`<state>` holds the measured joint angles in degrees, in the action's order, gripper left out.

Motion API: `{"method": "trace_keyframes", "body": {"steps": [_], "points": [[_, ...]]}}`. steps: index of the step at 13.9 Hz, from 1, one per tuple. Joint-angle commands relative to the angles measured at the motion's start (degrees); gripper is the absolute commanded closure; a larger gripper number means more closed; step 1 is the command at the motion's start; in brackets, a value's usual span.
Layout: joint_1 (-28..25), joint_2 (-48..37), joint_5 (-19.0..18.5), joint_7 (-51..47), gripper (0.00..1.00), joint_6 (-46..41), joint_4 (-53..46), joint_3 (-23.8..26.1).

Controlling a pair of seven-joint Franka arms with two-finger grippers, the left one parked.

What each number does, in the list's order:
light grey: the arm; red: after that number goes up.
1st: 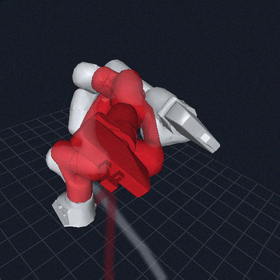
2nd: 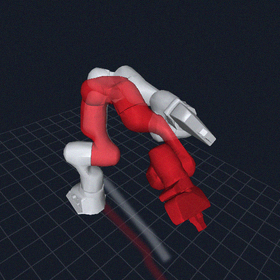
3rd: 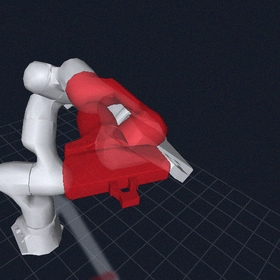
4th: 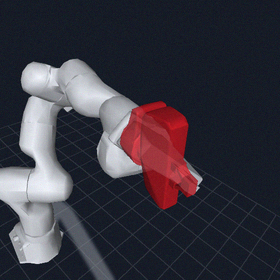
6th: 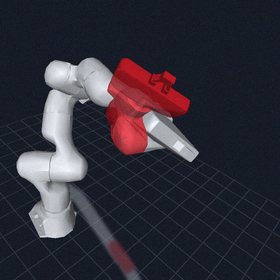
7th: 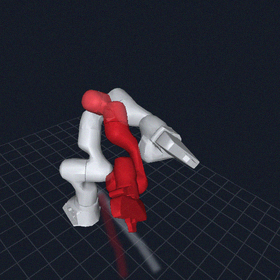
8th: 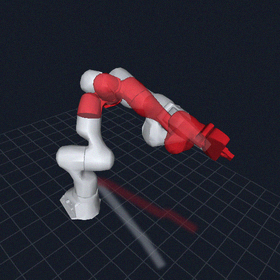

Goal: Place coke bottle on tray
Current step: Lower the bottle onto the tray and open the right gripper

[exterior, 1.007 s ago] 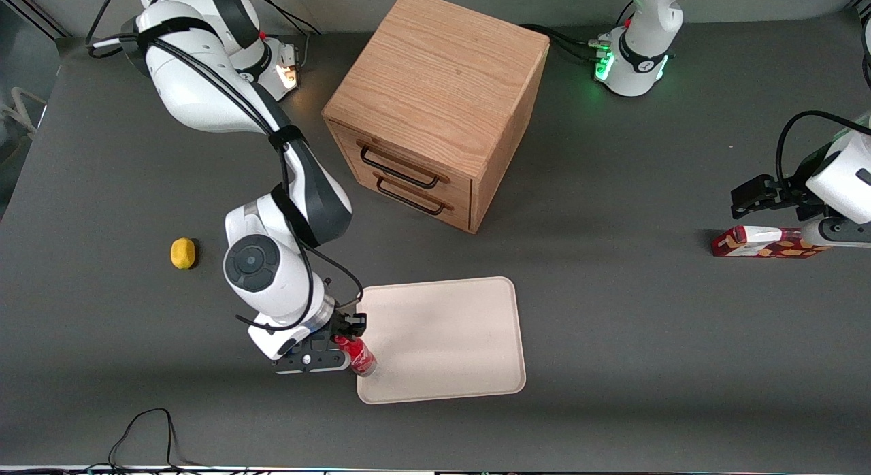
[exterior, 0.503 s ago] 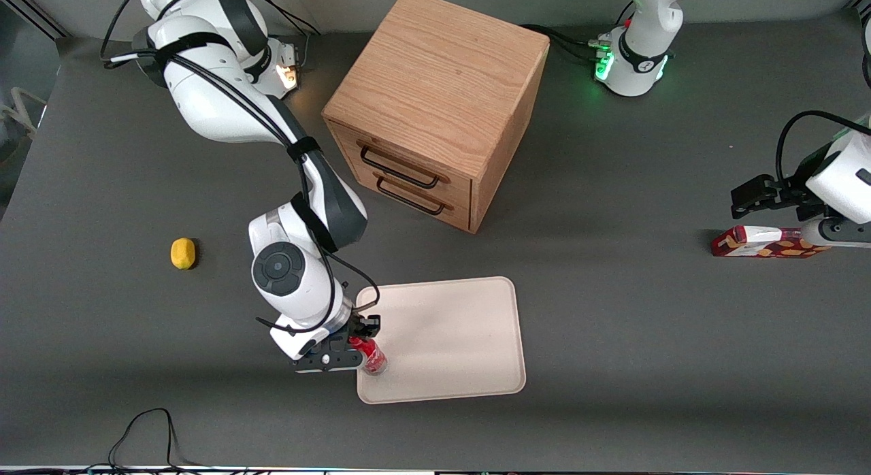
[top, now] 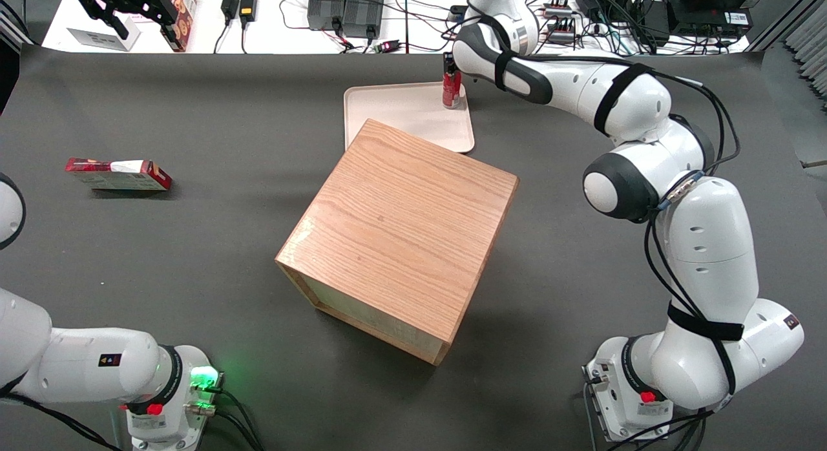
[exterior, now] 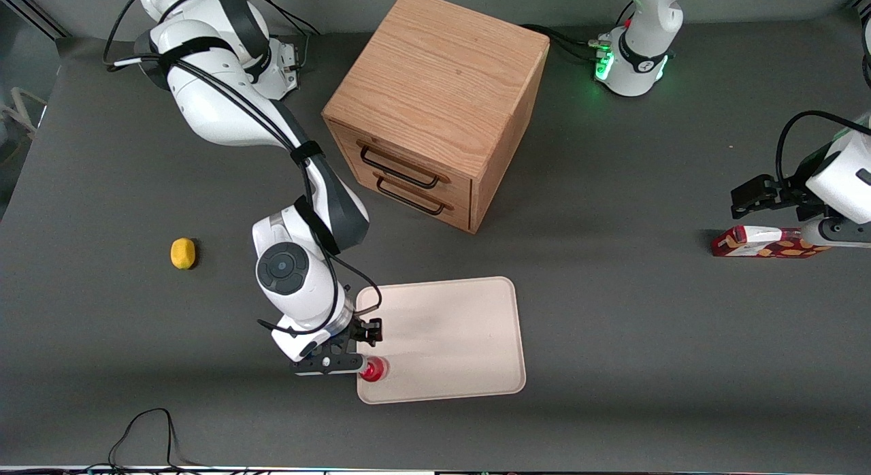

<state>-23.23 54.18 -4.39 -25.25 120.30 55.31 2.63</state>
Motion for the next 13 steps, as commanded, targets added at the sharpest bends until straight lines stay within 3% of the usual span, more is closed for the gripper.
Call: {"method": "trace_keyframes", "body": {"steps": [1,8,13], "points": [[-0.77,1.37,-1.41,-2.17,0.0,-0.07,-2.58,-0.52],[-0.68,0.84,-1.41,-2.09,0.0,-0.33,-2.4,-0.52],[1.78,-4.41,-1.24,0.27,0.0,-3.91,2.06,-0.52]]}}
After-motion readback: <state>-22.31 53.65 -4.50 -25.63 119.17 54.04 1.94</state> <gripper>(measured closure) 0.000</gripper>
